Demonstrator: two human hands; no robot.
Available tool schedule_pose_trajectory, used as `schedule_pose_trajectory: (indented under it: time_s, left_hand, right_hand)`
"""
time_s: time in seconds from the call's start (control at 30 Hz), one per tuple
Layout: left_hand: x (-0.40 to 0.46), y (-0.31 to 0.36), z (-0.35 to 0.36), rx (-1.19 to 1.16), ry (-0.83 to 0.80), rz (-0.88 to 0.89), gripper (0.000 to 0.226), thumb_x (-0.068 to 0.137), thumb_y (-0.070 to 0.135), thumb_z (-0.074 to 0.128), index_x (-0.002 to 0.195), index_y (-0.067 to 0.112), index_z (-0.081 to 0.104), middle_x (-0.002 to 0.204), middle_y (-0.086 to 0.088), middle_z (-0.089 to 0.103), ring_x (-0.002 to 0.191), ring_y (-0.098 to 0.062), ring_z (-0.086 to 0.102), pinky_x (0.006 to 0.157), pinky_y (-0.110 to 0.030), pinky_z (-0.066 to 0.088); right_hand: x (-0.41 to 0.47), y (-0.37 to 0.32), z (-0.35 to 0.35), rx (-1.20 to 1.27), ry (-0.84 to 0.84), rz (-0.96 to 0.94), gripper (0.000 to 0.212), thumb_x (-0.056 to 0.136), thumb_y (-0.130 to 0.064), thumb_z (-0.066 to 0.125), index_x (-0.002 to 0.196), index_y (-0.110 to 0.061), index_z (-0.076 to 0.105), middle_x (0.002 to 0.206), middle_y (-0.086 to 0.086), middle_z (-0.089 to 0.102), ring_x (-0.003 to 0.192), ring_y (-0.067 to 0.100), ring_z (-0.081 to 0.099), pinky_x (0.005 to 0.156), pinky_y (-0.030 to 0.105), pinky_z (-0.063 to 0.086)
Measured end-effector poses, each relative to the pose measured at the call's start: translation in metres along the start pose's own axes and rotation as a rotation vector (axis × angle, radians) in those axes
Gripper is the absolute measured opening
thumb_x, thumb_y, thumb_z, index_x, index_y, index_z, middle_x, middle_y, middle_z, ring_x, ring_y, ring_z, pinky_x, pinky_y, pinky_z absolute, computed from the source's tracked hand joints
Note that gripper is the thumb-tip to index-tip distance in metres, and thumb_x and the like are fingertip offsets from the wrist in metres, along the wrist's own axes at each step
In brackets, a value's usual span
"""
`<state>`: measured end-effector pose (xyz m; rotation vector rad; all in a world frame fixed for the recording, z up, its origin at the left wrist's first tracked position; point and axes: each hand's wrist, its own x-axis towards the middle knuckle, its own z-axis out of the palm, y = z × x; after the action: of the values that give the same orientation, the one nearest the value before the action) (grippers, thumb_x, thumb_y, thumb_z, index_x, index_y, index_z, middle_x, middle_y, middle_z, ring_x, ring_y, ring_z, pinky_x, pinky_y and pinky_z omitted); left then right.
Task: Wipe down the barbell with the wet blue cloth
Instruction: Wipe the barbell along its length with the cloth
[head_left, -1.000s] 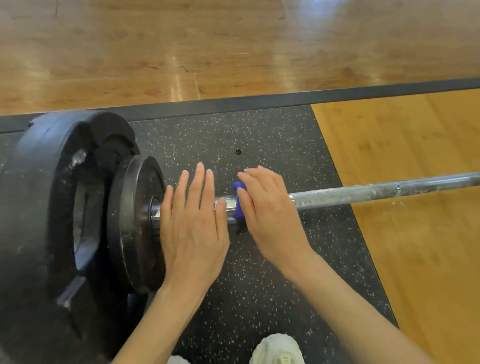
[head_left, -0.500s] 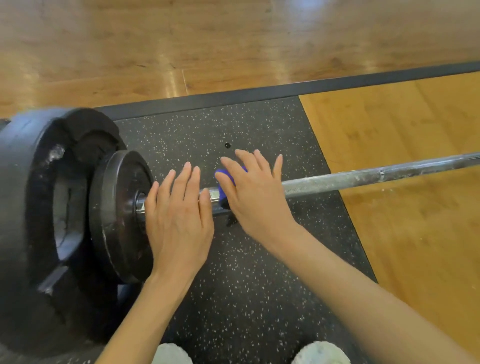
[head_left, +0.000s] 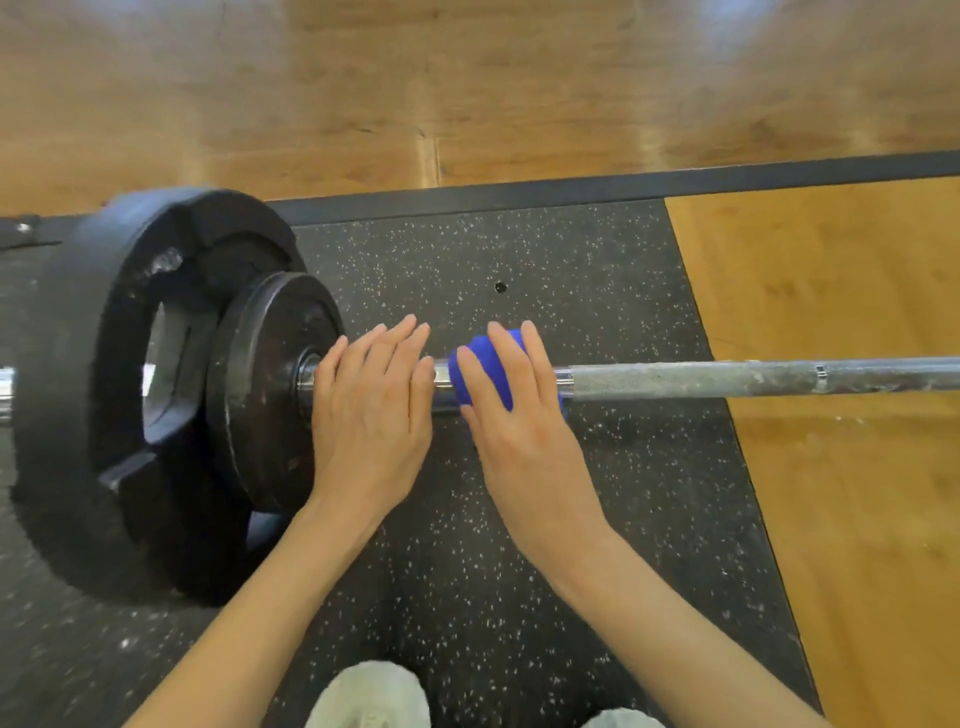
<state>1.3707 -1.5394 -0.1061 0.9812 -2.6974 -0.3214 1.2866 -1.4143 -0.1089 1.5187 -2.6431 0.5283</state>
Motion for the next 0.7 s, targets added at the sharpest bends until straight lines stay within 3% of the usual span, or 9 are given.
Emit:
schedule_pose_trajectory:
  time_s: [0.1, 0.2, 0.3, 0.4, 0.57, 0.7]
  left_hand:
    - [-0.003, 0.001, -0.001, -0.007, 0.004, -0.003, 0.053, 0.105, 0.033, 0.024, 0.132, 0.014, 0.065, 0.141, 0.000, 0.061, 0.132, -0.021, 0.053, 0.116, -0.039, 0.022]
    - [-0.008, 0.001, -0.001, -0.015, -0.006, 0.002, 0.051, 0.106, 0.032, 0.024, 0.130, 0.015, 0.066, 0.141, 0.001, 0.061, 0.131, -0.019, 0.054, 0.117, -0.038, 0.022]
    - [-0.014, 0.001, -0.002, -0.038, -0.003, -0.005, 0.051, 0.106, 0.032, 0.024, 0.130, 0.015, 0.065, 0.142, 0.000, 0.060, 0.132, -0.019, 0.053, 0.118, -0.040, 0.023]
    - [-0.024, 0.004, -0.005, -0.063, 0.003, -0.008, 0.050, 0.106, 0.031, 0.024, 0.131, 0.016, 0.064, 0.145, 0.000, 0.057, 0.135, -0.019, 0.050, 0.119, -0.040, 0.021]
    - [-0.046, 0.006, -0.006, -0.075, -0.008, -0.012, 0.047, 0.108, 0.030, 0.027, 0.139, 0.015, 0.058, 0.153, 0.000, 0.049, 0.144, -0.020, 0.040, 0.122, -0.036, 0.012]
    - [-0.067, 0.009, -0.012, -0.064, -0.054, -0.014, 0.049, 0.108, 0.031, 0.026, 0.147, 0.015, 0.051, 0.160, 0.002, 0.039, 0.151, -0.019, 0.028, 0.125, -0.036, 0.008]
  right_hand:
    - [0.019, 0.005, -0.003, 0.096, -0.028, 0.032, 0.037, 0.105, -0.025, 0.038, 0.129, -0.007, 0.061, 0.137, 0.018, 0.055, 0.135, 0.042, 0.047, 0.115, 0.058, 0.034]
    - [0.046, 0.007, -0.002, 0.108, -0.178, 0.074, 0.028, 0.107, -0.023, 0.040, 0.117, -0.010, 0.063, 0.122, 0.010, 0.059, 0.115, 0.035, 0.053, 0.110, 0.057, 0.035]
    - [0.013, 0.004, 0.003, 0.037, -0.041, -0.034, 0.027, 0.105, -0.014, 0.049, 0.128, -0.004, 0.059, 0.136, 0.017, 0.053, 0.133, 0.041, 0.046, 0.111, 0.054, 0.038]
    - [-0.012, 0.009, -0.001, 0.122, 0.031, -0.095, 0.033, 0.103, -0.013, 0.049, 0.133, -0.002, 0.058, 0.144, 0.020, 0.049, 0.143, 0.043, 0.036, 0.115, 0.054, 0.036]
    - [0.011, -0.007, -0.009, 0.174, -0.040, 0.149, 0.045, 0.102, -0.035, 0.029, 0.112, -0.013, 0.067, 0.124, 0.008, 0.061, 0.125, 0.038, 0.055, 0.112, 0.073, 0.023]
    - [-0.039, -0.009, 0.001, 0.095, 0.017, 0.001, 0.038, 0.107, -0.024, 0.036, 0.132, -0.007, 0.059, 0.144, 0.017, 0.051, 0.141, 0.047, 0.039, 0.116, 0.061, 0.030]
